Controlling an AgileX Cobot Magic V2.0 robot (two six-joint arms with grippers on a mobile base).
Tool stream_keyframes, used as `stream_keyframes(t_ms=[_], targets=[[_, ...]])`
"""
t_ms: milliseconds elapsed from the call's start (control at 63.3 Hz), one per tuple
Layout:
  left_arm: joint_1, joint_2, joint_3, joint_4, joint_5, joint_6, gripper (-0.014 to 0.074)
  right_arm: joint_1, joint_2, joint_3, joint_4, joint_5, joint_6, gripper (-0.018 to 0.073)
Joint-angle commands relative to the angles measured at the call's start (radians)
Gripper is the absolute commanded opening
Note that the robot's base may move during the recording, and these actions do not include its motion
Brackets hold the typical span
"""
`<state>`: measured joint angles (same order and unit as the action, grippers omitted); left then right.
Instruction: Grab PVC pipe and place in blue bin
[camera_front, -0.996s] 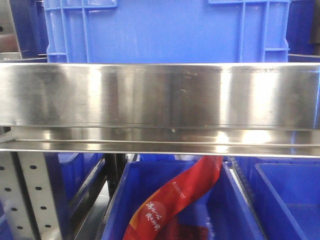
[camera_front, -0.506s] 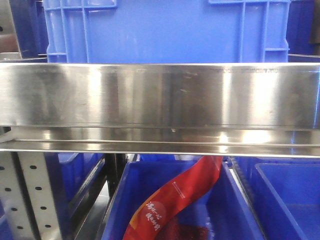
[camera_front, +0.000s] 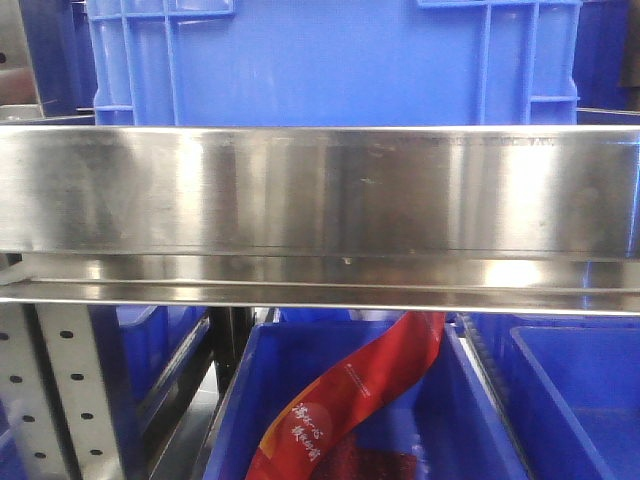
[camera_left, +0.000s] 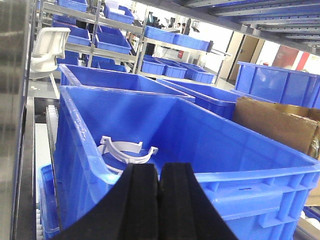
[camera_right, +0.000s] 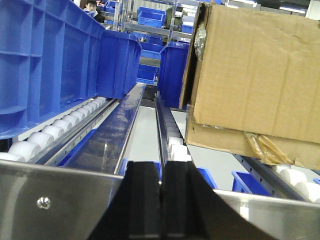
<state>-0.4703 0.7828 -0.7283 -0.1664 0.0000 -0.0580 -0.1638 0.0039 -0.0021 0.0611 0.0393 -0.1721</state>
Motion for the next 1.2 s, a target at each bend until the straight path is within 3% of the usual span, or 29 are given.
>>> stream_keyframes(t_ms=[0,775,901,996,1091,1186], targets=[[-0.005,-0.007,0.000,-0.004,-0.022,-0.001,-0.0111,-0.005,-0.004,0.002,0.003,-0.026,-0.003,-0.0168],[0.001,-0.035,0.018,-0.011,-0.029,-0.001,-0.0111,-0.005,-0.004,0.002,0.003,-0.026,-0.003,-0.0168],[0.001,-0.092,0.079,-0.011,-0.048,-0.001,-0.0111,-0.005,-0.004,0.002,0.003,-0.026,-0.003,-0.0168],[0.023,-0.134,0.171,0.018,-0.134,0.001,-0.0111,-0.005,-0.004,0.002,0.003,-0.026,-0.003,-0.0168],[0.067,-0.184,0.284,0.022,-0.226,0.003,-0.0111,-0.005,-0.004,0.002,0.003,-0.026,-0.003,-0.0168],[0.115,-0.231,0.364,0.025,-0.212,0.003,-0.0111,-0.005,-0.004,0.002,0.003,-0.026,-0.003,-0.0168]])
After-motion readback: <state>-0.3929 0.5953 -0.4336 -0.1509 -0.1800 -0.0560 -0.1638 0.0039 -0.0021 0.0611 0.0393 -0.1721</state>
